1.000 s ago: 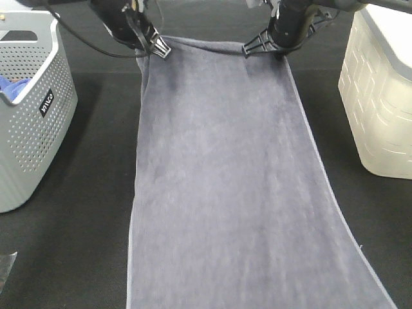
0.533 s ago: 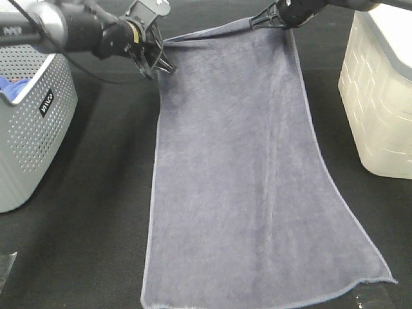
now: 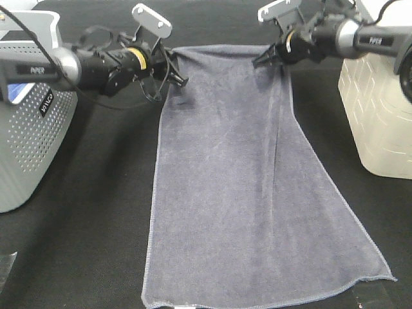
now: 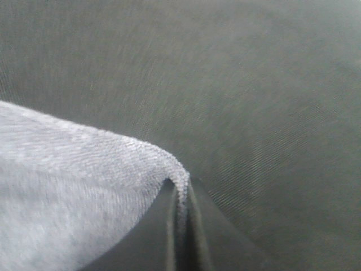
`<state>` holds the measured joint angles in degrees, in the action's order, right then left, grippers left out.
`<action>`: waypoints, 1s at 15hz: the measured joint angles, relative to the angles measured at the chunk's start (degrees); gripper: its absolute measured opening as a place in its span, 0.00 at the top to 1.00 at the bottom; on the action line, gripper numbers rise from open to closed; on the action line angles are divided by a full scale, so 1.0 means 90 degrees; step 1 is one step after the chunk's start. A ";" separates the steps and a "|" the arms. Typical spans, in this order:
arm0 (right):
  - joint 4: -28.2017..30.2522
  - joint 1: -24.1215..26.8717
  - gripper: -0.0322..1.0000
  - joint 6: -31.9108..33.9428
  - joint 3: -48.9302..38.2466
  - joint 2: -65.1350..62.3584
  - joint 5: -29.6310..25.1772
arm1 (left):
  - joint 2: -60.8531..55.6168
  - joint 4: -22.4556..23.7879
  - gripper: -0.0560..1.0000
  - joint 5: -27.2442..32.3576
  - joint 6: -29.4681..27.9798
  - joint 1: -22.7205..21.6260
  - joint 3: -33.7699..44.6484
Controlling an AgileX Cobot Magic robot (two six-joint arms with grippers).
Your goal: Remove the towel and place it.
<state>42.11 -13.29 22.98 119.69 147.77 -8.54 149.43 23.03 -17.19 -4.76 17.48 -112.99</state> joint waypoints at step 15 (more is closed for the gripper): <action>-0.1140 0.0159 0.31 0.0121 0.0000 -0.0395 -0.0216 | -0.0707 -0.1757 0.21 0.0337 0.0140 -0.0095 -0.0025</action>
<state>31.86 -11.86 24.06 119.69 144.21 -10.49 143.07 7.22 -14.15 -3.50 16.62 -113.22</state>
